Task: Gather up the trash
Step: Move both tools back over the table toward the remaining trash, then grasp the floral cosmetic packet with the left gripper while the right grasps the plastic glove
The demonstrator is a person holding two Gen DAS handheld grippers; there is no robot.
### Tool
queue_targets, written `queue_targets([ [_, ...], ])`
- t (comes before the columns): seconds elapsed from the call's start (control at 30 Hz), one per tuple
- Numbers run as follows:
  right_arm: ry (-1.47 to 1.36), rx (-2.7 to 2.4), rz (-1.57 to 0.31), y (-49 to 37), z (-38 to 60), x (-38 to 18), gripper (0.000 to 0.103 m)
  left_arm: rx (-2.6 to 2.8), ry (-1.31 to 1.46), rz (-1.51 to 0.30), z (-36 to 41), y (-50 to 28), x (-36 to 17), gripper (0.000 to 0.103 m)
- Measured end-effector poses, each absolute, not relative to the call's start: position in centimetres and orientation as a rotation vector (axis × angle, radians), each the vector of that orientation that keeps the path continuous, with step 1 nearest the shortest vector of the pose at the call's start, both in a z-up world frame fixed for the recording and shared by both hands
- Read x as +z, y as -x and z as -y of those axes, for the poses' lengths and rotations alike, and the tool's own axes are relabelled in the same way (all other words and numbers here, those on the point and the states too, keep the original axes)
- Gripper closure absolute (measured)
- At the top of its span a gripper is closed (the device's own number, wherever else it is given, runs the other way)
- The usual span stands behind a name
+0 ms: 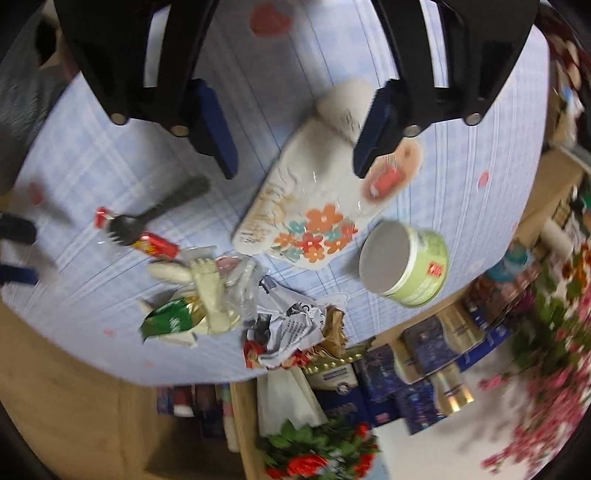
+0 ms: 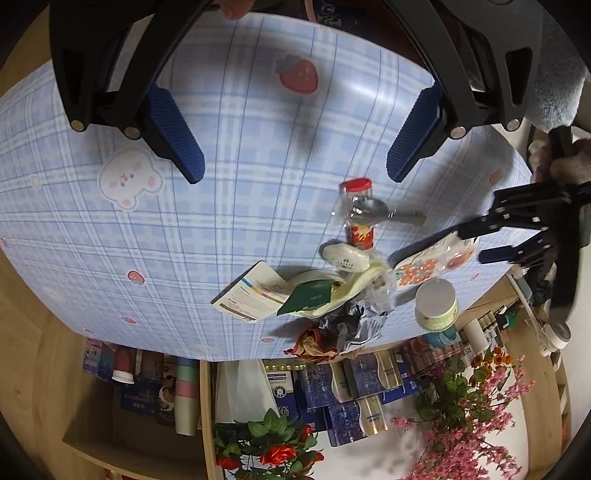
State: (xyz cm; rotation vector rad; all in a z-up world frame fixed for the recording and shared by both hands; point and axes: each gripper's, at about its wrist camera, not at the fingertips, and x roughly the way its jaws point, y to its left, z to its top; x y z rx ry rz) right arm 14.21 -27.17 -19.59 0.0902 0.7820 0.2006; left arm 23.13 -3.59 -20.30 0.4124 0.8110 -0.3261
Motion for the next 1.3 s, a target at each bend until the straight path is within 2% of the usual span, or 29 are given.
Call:
queue_targets([
  [0.27, -0.103, 0.201, -0.793, -15.5, 27.7, -19.9, 0.006, -0.405, -0.577, -0.834, 5.6, -25.4, -22.3, 0.043],
  [0.57, -0.105, 0.238, -0.824, -15.9, 27.7, -20.3, 0.006, -0.416, -0.441, -0.895, 4.6, -27.7, -22.2, 0.044],
  [0.63, -0.093, 0.240, -0.835, -16.2, 27.5, -20.5, 0.006, -0.420, -0.399, -0.910, 4.0, -28.1, -22.3, 0.049],
  [0.77, -0.143, 0.243, -0.848, -17.4, 28.1, -20.4, 0.006, -0.390, -0.388, -0.882, 3.2, -27.8, -21.9, 0.078],
  [0.93, -0.081, 0.251, -0.794, -20.0, 27.8, -18.6, 0.006, -0.400, -0.291, -0.825, 2.2, -26.1, -19.9, 0.080],
  [1.03, -0.080, 0.266, -0.777, -22.1, 27.3, -17.6, 0.014, -0.401, -0.211, -0.799, 1.3, -25.1, -18.7, 0.080],
  [1.3, -0.005, 0.284, -0.827, -27.4, 24.3, -18.1, 0.022, -0.382, 0.015, -0.780, -1.6, -23.0, -17.0, 0.080],
])
